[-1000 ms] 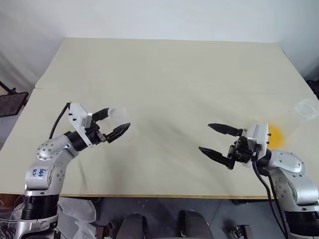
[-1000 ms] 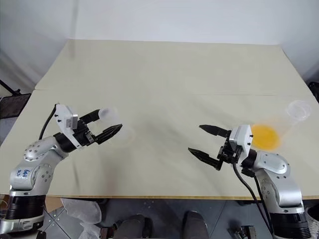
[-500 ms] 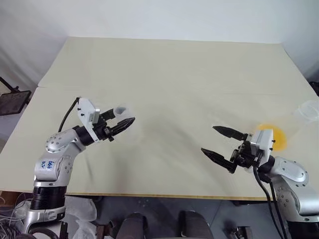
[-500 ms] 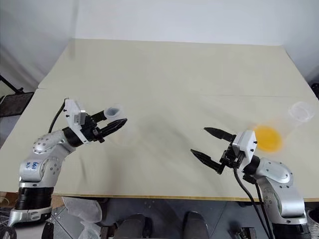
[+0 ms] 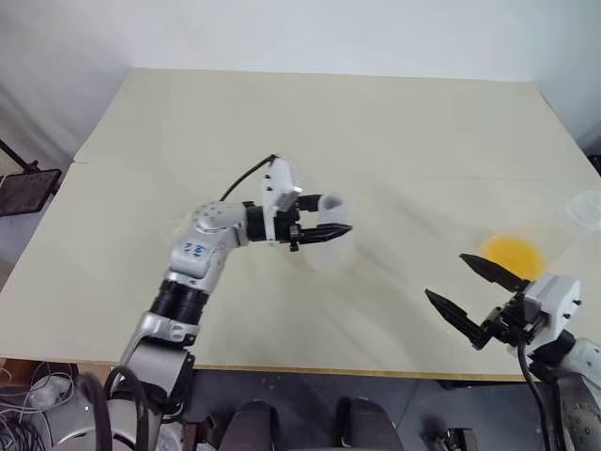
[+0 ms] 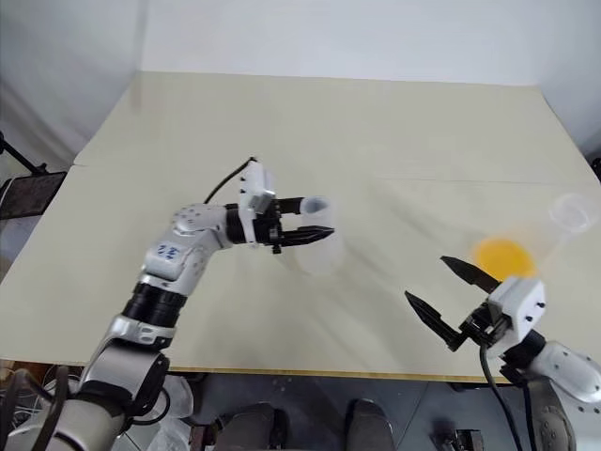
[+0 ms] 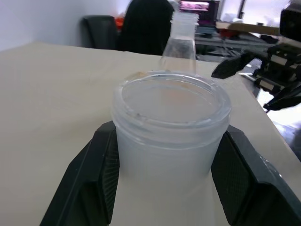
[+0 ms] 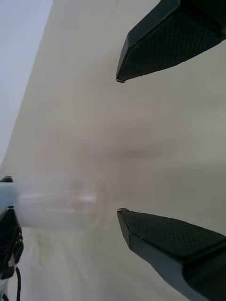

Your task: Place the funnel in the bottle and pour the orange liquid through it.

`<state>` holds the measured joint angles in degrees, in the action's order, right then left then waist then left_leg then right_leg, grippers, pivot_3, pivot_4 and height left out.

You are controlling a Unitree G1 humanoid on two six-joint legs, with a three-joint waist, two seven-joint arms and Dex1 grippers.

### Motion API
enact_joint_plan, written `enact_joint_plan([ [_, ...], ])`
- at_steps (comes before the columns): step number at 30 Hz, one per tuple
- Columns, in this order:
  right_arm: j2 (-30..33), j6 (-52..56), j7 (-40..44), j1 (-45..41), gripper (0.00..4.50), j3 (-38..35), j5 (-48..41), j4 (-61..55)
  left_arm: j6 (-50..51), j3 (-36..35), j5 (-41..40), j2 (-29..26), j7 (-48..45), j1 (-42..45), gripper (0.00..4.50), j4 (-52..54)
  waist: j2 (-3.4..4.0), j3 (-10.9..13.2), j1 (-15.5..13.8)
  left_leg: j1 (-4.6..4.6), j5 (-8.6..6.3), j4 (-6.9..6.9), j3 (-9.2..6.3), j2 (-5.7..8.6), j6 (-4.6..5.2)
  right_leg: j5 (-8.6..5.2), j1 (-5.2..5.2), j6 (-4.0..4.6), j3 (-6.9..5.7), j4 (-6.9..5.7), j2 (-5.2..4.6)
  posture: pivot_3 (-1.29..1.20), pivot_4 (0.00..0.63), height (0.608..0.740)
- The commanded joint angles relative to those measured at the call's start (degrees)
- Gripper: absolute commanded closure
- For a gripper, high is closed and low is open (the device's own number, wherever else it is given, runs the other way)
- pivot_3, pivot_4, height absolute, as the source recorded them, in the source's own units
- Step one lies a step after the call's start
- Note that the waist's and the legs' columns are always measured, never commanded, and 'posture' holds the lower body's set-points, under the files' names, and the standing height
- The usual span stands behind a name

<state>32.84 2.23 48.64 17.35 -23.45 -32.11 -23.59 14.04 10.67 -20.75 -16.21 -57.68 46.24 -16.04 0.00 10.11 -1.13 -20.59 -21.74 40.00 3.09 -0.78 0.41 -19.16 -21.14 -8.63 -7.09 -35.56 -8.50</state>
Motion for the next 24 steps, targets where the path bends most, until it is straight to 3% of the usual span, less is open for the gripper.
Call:
enact_joint_plan([
  [1, -1.0, -1.6, -1.4, 1.9, 0.0, -2.1, -0.3, -4.1, -3.7, 1.1, 2.9, 0.6, -1.7, 2.2, 2.14, -2.4, 0.0, 0.0, 0.1, 0.0, 0.01, 0.01, 0.04, -0.01, -0.01, 0.0, -0.03, 0.0, 0.04, -0.01, 0.01, 0.0, 0.15, 0.74],
  [9, -2.2, -2.3, -3.8, 3.7, 0.0, -1.4, 0.4, -6.1, -6.4, 1.3, 4.6, 2.7, -3.5, 2.5, 2.14, -5.1, 0.0, 0.0, -0.4, 0.03, 0.01, 0.06, 0.09, 0.01, 0.0, 0.0, -0.03, 0.0, 0.15, -0.04, -0.02, 0.0, 0.15, 0.74],
  [16, -1.6, -2.0, -4.2, 1.9, 0.0, -0.7, 0.4, -5.6, -4.9, -0.6, 3.1, 3.0, -4.7, 1.6, 0.02, -4.1, 0.0, 0.0, -0.3, 0.02, 0.01, 0.07, 0.08, 0.01, 0.0, 0.0, -0.03, 0.0, 0.14, -0.05, -0.02, 0.0, 0.15, 0.74],
  [24, -0.9, -1.4, -3.4, -0.5, 0.0, -0.1, 0.3, -4.2, -3.0, -4.6, 1.0, 2.0, -4.3, 0.2, 0.02, -3.2, 0.0, 0.0, -0.3, 0.02, 0.01, 0.07, 0.08, 0.0, 0.0, 0.0, -0.05, 0.0, 0.14, -0.06, -0.02, 0.0, 0.15, 0.74],
])
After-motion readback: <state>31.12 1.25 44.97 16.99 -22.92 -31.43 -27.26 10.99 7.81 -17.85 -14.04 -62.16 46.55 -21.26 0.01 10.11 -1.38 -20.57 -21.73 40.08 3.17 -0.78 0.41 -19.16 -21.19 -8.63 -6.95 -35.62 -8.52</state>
